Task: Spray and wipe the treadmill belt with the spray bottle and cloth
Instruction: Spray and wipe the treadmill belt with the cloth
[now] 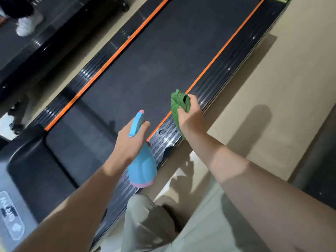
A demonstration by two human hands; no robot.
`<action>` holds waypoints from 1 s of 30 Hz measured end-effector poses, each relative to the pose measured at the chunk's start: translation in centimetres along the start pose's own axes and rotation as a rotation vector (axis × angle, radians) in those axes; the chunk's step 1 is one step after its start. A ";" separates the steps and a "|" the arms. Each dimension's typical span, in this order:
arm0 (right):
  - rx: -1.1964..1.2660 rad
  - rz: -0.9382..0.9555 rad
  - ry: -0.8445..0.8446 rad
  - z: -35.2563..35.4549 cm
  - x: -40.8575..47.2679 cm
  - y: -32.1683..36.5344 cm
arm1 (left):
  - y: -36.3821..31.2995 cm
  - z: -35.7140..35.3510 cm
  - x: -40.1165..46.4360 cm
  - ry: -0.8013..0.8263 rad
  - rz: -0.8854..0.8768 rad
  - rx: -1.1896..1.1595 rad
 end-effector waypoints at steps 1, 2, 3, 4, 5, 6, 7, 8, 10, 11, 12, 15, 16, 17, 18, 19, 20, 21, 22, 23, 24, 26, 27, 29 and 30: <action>-0.031 0.000 0.022 -1.2 0.9 -1.1 | 1.3 -0.3 0.8 -0.016 0.014 -0.008; -0.071 -0.003 0.044 -2.5 1.7 -2.2 | 2.6 -0.6 1.5 -0.032 0.032 -0.014; -0.106 0.004 0.075 -3.8 2.3 -3.3 | 3.9 -1.0 2.2 -0.051 0.050 -0.018; -0.135 0.018 0.113 -5.1 2.8 -4.3 | 4.9 -1.3 2.7 -0.068 0.065 -0.025; -0.158 0.038 0.150 -6.3 3.2 -5.1 | 5.9 -1.6 3.3 -0.084 0.072 -0.030; -0.183 0.061 0.179 -7.4 3.7 -5.9 | 6.7 -1.8 3.8 -0.102 0.081 -0.030; -0.206 0.083 0.203 -8.4 4.1 -6.7 | 7.8 -1.9 4.4 -0.115 0.093 -0.034; -0.228 0.103 0.225 -9.4 4.6 -7.5 | 8.8 -2.0 4.9 -0.132 0.110 -0.043; -0.273 0.143 0.268 -11.4 5.6 -9.0 | 10.6 -2.0 5.6 -0.183 0.140 -0.064; -0.292 0.167 0.289 -12.2 6.0 -9.6 | 11.7 -1.8 5.8 -0.214 0.150 -0.069; -0.315 0.198 0.306 -13.1 6.3 -10.3 | 12.7 -1.6 6.0 -0.247 0.167 -0.071; -0.452 0.371 0.333 -15.1 7.1 -11.7 | 15.3 -0.9 6.3 -0.352 0.229 -0.117; -0.515 0.454 0.339 -15.8 7.5 -12.2 | 16.0 -0.7 6.6 -0.380 0.255 -0.154; -0.599 0.539 0.346 -16.6 7.8 -12.8 | 16.8 -0.6 7.0 -0.401 0.270 -0.174; -0.699 0.613 0.357 -17.5 8.2 -13.6 | 17.5 -0.5 7.4 -0.424 0.280 -0.183; -0.796 0.663 0.381 -18.4 8.5 -14.7 | 18.2 -0.4 7.8 -0.446 0.280 -0.198; -0.874 0.700 0.412 -19.2 8.8 -16.1 | 18.9 -0.3 8.2 -0.468 0.274 -0.232; -0.941 0.743 0.433 -19.9 9.0 -17.6 | 19.8 -0.4 8.7 -0.482 0.262 -0.273; -1.004 0.802 0.438 -20.5 9.2 -19.2 | 20.4 -0.6 9.0 -0.497 0.255 -0.318; -1.058 0.876 0.424 -20.9 9.3 -20.6 | 20.9 -0.8 9.3 -0.514 0.248 -0.360; -1.092 0.951 0.395 -21.2 9.6 -21.7 | 21.4 -0.9 9.5 -0.538 0.242 -0.396; -1.103 1.042 0.340 -21.7 10.0 -22.7 | 22.3 -0.8 10.0 -0.581 0.239 -0.434; -1.099 1.062 0.332 -21.8 10.2 -22.8 | 22.7 -0.7 10.0 -0.594 0.240 -0.446; -1.102 1.075 0.330 -21.7 10.2 -22.7 | 22.7 -0.5 9.7 -0.609 0.225 -0.463; -1.107 1.079 0.327 -21.8 10.1 -22.5 | 22.7 -0.4 9.2 -0.623 0.224 -0.463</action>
Point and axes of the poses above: each hand's wrist, its own x-axis towards the middle knuckle, its own z-axis out of the back of the hand, y = z × x, the point moved 3 cm from there along x, towards the middle knuckle, and after that the axes turned 5 degrees about -z, right-handed, at the moved point
